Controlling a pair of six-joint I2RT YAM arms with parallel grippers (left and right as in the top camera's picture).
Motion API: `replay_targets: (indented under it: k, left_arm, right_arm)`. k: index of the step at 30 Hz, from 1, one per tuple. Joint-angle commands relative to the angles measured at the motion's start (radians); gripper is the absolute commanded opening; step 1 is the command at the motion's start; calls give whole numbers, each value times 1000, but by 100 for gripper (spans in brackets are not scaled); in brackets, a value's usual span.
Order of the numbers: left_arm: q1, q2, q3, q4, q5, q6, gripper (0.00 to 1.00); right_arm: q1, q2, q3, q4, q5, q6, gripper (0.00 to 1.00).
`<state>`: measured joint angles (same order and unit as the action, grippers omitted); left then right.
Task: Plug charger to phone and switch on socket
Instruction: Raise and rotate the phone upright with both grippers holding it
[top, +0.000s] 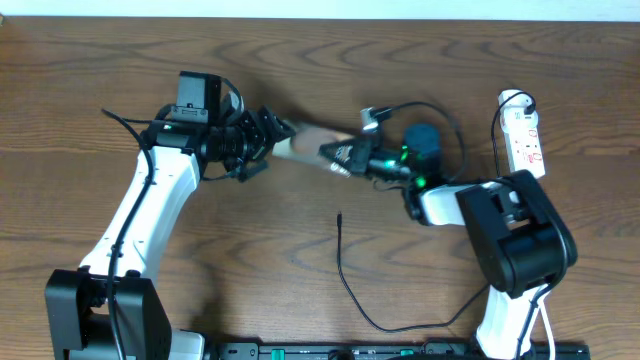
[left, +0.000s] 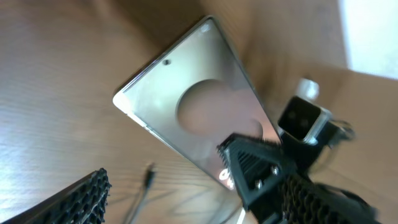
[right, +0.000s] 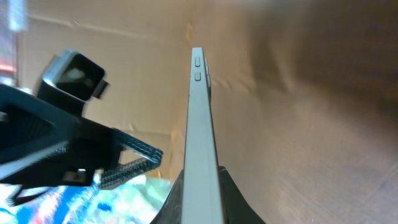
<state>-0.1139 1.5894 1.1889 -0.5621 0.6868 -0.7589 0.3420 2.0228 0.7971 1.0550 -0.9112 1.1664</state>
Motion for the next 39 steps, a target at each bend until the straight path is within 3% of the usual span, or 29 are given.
replay_targets:
  k: [1,7,19,27,39]
  left_arm:
    - [19,-15,6,51,151,48,86]
    - [43,-15,6,144,227,25,86]
    - [47,-15,6,270,244,-55,86]
    - [47,-15,6,289,176,-93,86]
    - [47,-14,6,424,59,-198,86]
  right_arm:
    - [-45,5,10,94,-45,101,1]
    - [-102,5,10,266,-5,280,1]
    - [-86,5,10,276,187,684,1]
    - [-13,5,10,304,308,866,1]
    - [129,5,10,416,531,885,2]
